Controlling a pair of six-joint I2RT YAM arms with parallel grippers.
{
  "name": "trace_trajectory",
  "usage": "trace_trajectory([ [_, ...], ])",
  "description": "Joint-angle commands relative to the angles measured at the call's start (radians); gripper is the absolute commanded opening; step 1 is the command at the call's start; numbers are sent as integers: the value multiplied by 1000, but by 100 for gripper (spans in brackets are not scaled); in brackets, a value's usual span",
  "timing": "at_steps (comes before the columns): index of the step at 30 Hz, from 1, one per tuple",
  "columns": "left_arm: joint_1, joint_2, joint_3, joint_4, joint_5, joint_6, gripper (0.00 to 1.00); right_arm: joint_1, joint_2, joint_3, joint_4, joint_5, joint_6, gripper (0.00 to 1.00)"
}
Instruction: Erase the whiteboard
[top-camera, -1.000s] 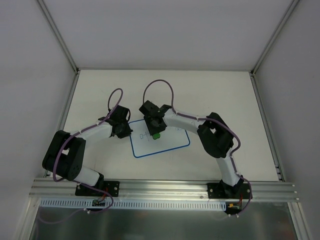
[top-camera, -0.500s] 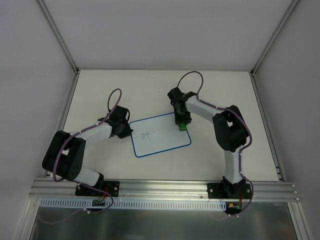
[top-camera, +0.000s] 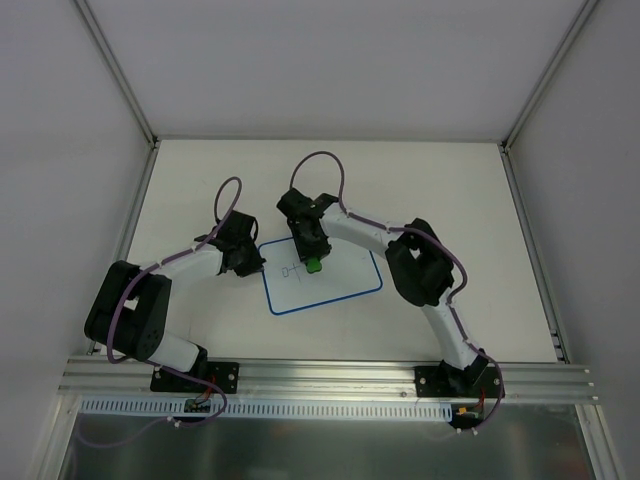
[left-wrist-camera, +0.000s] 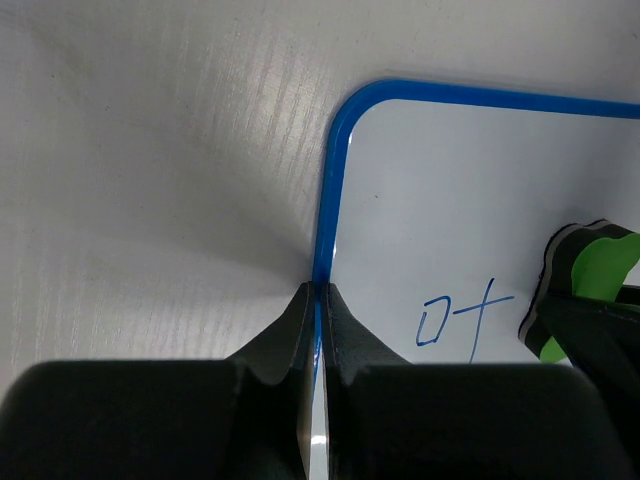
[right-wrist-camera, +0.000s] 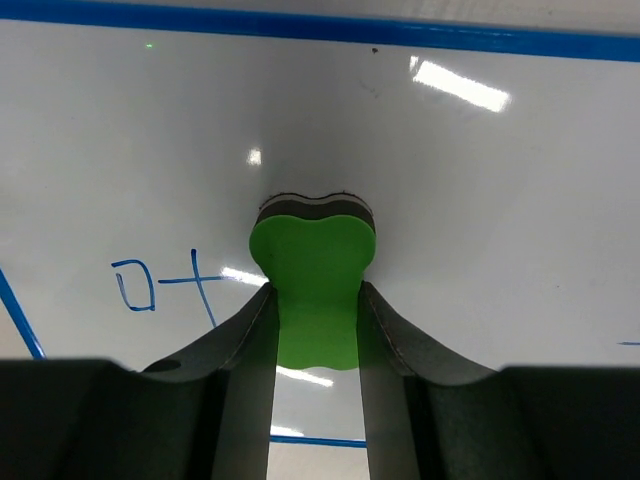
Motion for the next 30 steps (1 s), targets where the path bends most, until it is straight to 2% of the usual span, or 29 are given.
trace_trajectory([
  [1, 6, 39, -19, -53, 14, -17, 0, -31, 37, -53, -50, -64, 33, 0],
  [10, 6, 25, -29, -53, -6, -42, 0, -282, -181, -407, 48, -52, -28, 0],
  [14, 6, 27, -28, -53, 0, -48, 0, -316, -228, -476, 68, -51, -64, 0],
  [19, 6, 24, -23, -52, 17, -65, 0, -318, -268, -530, 74, -77, -67, 0],
  [24, 6, 27, -22, -43, 40, -73, 0, -292, -305, -582, 111, -169, -41, 0],
  [27, 4, 36, -23, -27, 75, -76, 0, -245, -269, -532, 109, -143, -23, 0],
  [30, 4, 44, -28, -12, 95, -80, 0, -148, -178, -412, 95, -132, 13, 0],
])
